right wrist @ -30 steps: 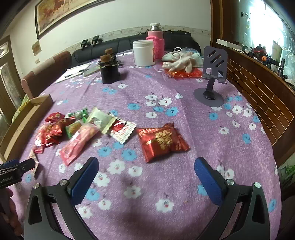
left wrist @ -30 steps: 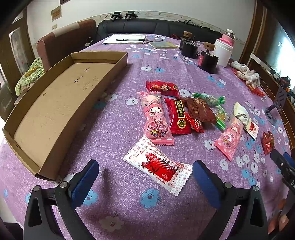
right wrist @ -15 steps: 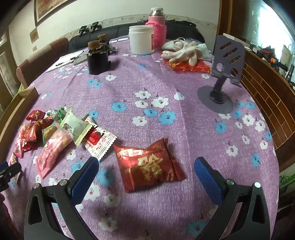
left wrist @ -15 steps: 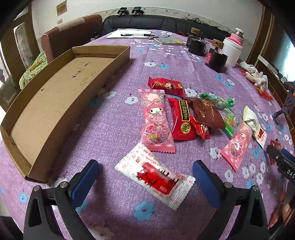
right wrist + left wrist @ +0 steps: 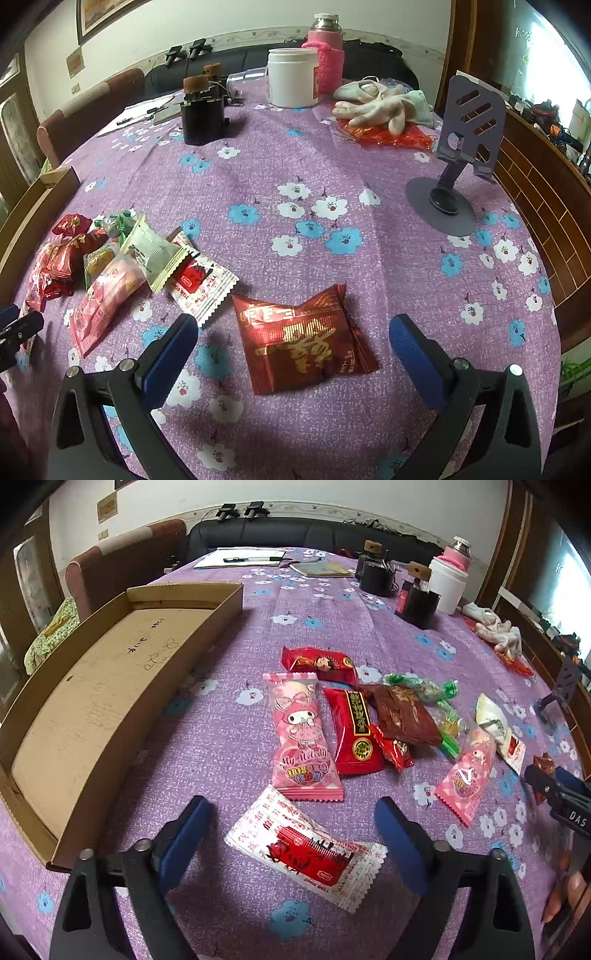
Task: Organize snacks
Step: 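Grasp the white-red strip packet with left tool while right tool grasps red packet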
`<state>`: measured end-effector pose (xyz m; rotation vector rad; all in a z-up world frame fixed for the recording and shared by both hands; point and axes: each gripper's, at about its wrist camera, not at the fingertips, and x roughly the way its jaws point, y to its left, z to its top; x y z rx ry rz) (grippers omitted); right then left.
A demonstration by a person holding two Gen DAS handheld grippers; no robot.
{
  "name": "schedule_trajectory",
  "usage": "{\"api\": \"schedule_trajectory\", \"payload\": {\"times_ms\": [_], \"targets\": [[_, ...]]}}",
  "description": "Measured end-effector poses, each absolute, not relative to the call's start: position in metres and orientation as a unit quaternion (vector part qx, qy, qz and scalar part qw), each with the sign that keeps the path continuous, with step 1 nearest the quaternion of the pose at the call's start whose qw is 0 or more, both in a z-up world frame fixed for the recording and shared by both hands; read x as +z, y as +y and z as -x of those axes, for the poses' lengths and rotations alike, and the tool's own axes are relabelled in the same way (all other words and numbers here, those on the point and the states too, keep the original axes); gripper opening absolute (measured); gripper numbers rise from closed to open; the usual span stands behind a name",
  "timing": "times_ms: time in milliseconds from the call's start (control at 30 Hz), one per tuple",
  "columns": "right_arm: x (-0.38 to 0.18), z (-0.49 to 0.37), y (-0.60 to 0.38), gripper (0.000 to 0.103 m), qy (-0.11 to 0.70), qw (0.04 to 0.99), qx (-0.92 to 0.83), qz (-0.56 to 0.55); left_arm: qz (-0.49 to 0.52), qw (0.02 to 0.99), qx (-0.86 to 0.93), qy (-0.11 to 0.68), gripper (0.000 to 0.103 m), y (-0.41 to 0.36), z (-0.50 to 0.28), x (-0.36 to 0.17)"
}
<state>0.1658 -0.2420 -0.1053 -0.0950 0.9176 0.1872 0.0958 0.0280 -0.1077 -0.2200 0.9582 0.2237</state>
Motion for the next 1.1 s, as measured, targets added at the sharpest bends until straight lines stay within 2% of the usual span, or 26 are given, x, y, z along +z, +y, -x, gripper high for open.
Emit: {"api": "schedule_trajectory", "payload": {"times_ms": [467,600,633,700,833,900,967,1100], "targets": [[-0.108,-0.166,-0.243,0.103,0.452,0.885,0.104,0.042,0.093,0.869,0.113,0.473,0.086,0.013,-0.081,-0.106],[-0.109,-0.167,-0.240,0.103,0.454,0.883,0.104,0.050,0.094,0.874,0.108,0.465,0.072,0.015,-0.079,-0.104],[-0.109,-0.167,-0.239,0.103,0.455,0.883,0.103,0.053,0.089,0.875,0.107,0.464,0.058,0.015,-0.079,-0.104],[-0.110,-0.167,-0.239,0.103,0.457,0.882,0.098,0.060,0.083,0.877,0.105,0.462,0.047,0.016,-0.077,-0.103],[-0.110,-0.167,-0.240,0.102,0.456,0.883,0.094,0.059,0.077,0.880,0.087,0.460,0.041,0.015,-0.076,-0.101],[-0.109,-0.166,-0.242,0.098,0.456,0.884,0.090,0.059,0.075,0.883,0.071,0.458,0.040,0.013,-0.074,-0.101],[-0.109,-0.164,-0.245,0.088,0.456,0.884,0.082,0.059,0.071,0.884,0.062,0.458,0.040,0.010,-0.073,-0.101],[-0.108,-0.161,-0.252,0.077,0.454,0.887,0.075,0.050,0.071,0.885,0.051,0.458,0.039,0.009,-0.070,-0.100]]}}
